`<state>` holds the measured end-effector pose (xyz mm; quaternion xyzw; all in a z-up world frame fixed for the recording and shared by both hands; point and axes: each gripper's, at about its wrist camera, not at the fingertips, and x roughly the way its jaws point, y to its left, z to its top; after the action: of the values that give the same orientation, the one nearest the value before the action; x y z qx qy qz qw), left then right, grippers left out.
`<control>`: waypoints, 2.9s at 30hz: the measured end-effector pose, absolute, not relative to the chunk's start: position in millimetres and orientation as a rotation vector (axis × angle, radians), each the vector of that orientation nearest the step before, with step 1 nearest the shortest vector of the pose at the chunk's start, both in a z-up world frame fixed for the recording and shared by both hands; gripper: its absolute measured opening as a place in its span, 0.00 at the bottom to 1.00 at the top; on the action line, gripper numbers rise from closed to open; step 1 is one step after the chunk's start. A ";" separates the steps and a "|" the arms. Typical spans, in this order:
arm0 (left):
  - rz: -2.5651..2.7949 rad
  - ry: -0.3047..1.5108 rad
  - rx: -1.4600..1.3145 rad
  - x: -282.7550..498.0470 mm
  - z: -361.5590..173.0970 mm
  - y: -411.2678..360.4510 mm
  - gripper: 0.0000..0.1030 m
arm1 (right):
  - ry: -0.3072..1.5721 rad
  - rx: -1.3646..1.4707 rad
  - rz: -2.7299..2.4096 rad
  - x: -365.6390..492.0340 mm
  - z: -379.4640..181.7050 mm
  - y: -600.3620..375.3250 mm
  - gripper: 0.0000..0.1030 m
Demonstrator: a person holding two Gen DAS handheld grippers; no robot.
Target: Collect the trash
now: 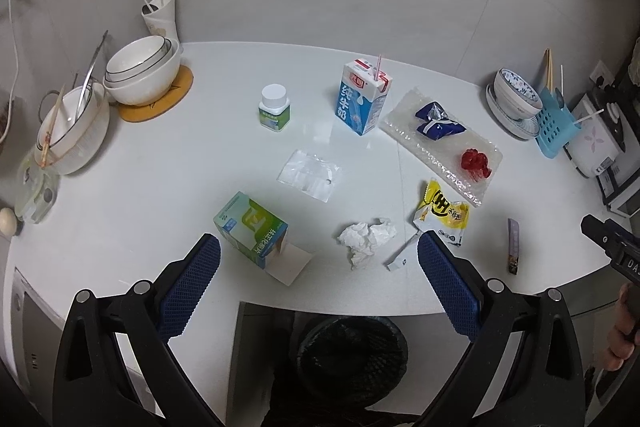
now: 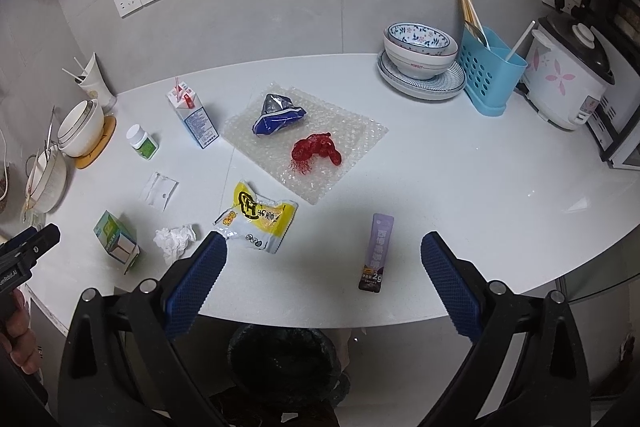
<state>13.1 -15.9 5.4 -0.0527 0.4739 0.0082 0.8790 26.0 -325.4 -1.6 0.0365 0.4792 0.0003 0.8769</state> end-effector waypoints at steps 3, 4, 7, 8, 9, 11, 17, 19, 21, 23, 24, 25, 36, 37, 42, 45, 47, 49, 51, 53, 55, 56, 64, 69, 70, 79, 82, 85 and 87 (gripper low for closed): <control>0.016 0.989 -0.109 15.0 4.8 -16.5 0.94 | 0.998 0.073 -0.004 27.2 -0.6 -325.7 0.91; 0.016 0.991 -0.111 15.2 4.5 -16.5 0.94 | 0.997 0.072 -0.004 27.3 0.0 -325.4 0.91; 0.015 0.990 -0.107 16.0 4.3 -16.5 0.94 | 0.991 0.070 -0.001 28.3 1.6 -324.8 0.92; 0.014 0.990 -0.107 16.4 4.4 -16.5 0.94 | 0.987 0.069 -0.002 29.0 2.1 -324.9 0.93; 0.015 0.990 -0.107 17.1 4.3 -16.7 0.94 | 0.981 0.067 -0.003 29.0 2.5 -324.6 0.93; 0.013 0.992 -0.110 17.7 4.2 -16.7 0.94 | 0.974 0.057 -0.003 30.0 2.8 -323.2 0.93; 0.016 0.994 -0.114 20.7 4.3 -16.0 0.94 | 0.971 0.053 0.003 34.2 4.4 -321.5 0.93; 0.009 0.995 -0.118 21.0 4.0 -16.7 0.94 | 0.967 0.049 0.002 35.8 5.6 -321.0 0.93; 0.010 0.994 -0.114 22.0 3.8 -17.7 0.94 | 0.961 0.043 0.005 37.1 6.4 -319.8 0.93; 0.010 0.993 -0.110 22.4 3.7 -19.4 0.94 | 0.954 0.029 0.000 37.6 7.3 -318.7 0.92; 0.009 0.995 -0.111 22.9 3.6 -19.8 0.94 | 0.952 0.029 0.000 37.6 7.8 -319.1 0.92; 0.008 0.996 -0.110 23.3 3.3 -20.3 0.94 | 0.951 0.033 0.002 37.9 7.9 -319.5 0.93; 0.023 1.001 -0.114 22.7 1.3 -19.1 0.94 | 0.945 0.030 0.005 37.8 7.1 -322.1 0.93; 0.023 1.002 -0.113 22.5 1.3 -19.6 0.94 | 0.943 0.030 0.003 37.5 7.2 -321.9 0.92; 0.019 0.999 -0.108 21.4 2.0 -20.4 0.94 | 0.941 0.031 0.002 37.1 7.6 -323.9 0.93; 0.018 1.001 -0.109 21.6 1.1 -21.1 0.94 | 0.943 0.033 0.001 36.6 7.4 -324.9 0.93; 0.018 1.002 -0.110 21.8 0.7 -21.4 0.94 | 0.944 0.034 0.001 36.1 7.4 -325.6 0.93; 0.019 1.002 -0.111 21.7 0.6 -21.5 0.94 | 0.944 0.036 0.001 35.6 7.5 -326.4 0.93; 0.019 1.002 -0.112 22.0 0.7 -21.4 0.94 | 0.944 0.035 0.000 35.4 7.4 -327.3 0.93; 0.017 1.001 -0.111 22.2 1.0 -21.4 0.94 | 0.946 0.036 -0.002 35.9 7.0 -327.6 0.93; 0.017 1.000 -0.112 22.1 1.1 -21.6 0.94 | 0.945 0.034 -0.004 35.7 7.2 -327.8 0.93; 0.016 1.001 -0.112 22.0 1.1 -21.9 0.94 | 0.944 0.034 -0.005 35.5 6.8 -327.8 0.93; 0.016 0.998 -0.108 19.8 4.2 -24.0 0.94 | 0.948 0.034 -0.005 34.8 7.8 -325.3 0.93; 0.021 1.009 -0.114 20.0 1.3 -21.1 0.94 | 0.954 0.036 -0.008 36.7 5.7 -323.8 0.92; 0.020 1.011 -0.114 20.4 0.8 -20.4 0.94 | 0.957 0.036 -0.010 37.5 5.1 -323.4 0.93; 0.039 1.053 -0.128 36.1 -20.5 -5.9 0.94 | 0.993 0.014 -0.001 59.6 -12.1 -307.5 0.92; 0.067 1.080 -0.121 47.1 -38.3 5.6 0.94 | 1.003 0.014 0.029 77.9 -26.0 -300.3 0.92; 0.088 1.123 -0.126 58.2 -61.1 19.3 0.94 | 1.024 0.002 0.035 101.8 -44.3 -293.8 0.92; 0.099 1.148 -0.126 63.8 -75.5 26.8 0.94 | 1.033 -0.019 0.033 121.4 -58.4 -288.9 0.92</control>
<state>63.8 26.8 -75.5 -0.0594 0.5423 0.0468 0.8368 121.4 -288.9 -58.4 -0.0092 0.4936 0.0156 0.8695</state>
